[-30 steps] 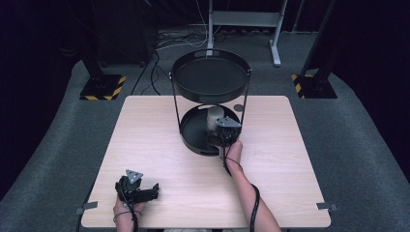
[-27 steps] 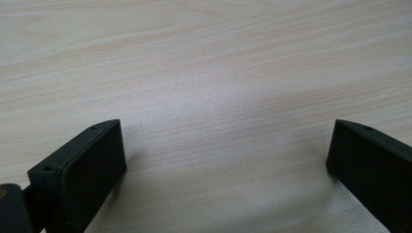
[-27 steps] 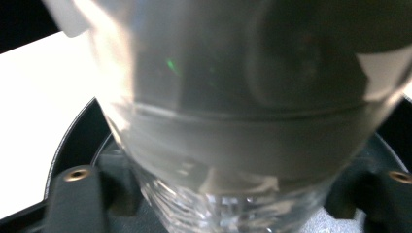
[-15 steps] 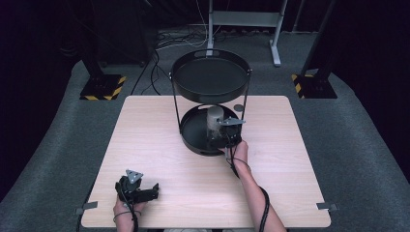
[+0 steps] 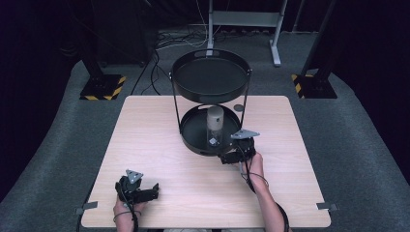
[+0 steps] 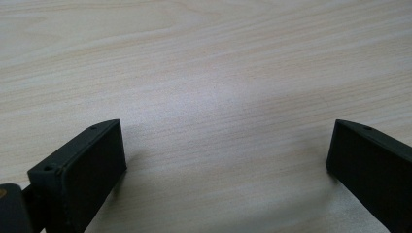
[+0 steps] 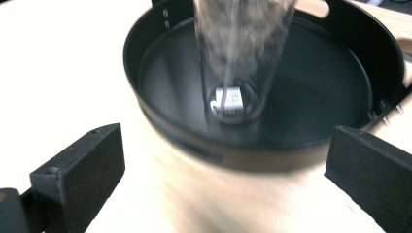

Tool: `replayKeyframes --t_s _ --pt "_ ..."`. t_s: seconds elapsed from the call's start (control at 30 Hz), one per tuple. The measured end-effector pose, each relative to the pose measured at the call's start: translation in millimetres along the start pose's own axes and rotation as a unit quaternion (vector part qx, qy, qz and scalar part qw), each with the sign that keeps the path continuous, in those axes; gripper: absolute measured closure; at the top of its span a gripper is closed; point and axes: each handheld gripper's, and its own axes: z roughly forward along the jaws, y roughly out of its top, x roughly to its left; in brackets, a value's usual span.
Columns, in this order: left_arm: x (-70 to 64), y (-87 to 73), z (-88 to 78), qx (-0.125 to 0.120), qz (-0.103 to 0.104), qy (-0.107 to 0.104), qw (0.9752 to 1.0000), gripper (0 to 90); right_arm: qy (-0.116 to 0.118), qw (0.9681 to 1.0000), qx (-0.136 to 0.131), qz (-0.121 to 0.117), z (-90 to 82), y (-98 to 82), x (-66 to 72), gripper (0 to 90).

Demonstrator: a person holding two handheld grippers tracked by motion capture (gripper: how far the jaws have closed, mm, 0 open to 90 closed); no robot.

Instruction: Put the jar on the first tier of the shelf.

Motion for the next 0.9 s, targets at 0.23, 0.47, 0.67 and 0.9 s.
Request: replayKeyframes --t_s 0.23,0.47,0.67,0.9 --pt "-0.1 0.0 0.0 0.0 0.0 0.0 1.0 0.3 -0.025 0.9995 0.02 0.004 -30.1 -40.4 -1.5 0.0" --pt "-0.1 0.0 0.0 0.0 0.0 0.0 1.0 0.3 -0.062 0.9965 0.047 0.031 -51.4 -86.2 -6.8 0.0" --pt "0.0 0.0 0.0 0.0 0.0 0.0 1.0 0.2 -0.075 0.9936 0.07 0.046 -65.3 -113.3 -11.5 0.0" --pt "0.0 -0.1 0.1 0.0 0.0 0.0 1.0 0.2 -0.078 0.9934 0.073 0.043 -76.7 -122.2 -11.6 0.0"
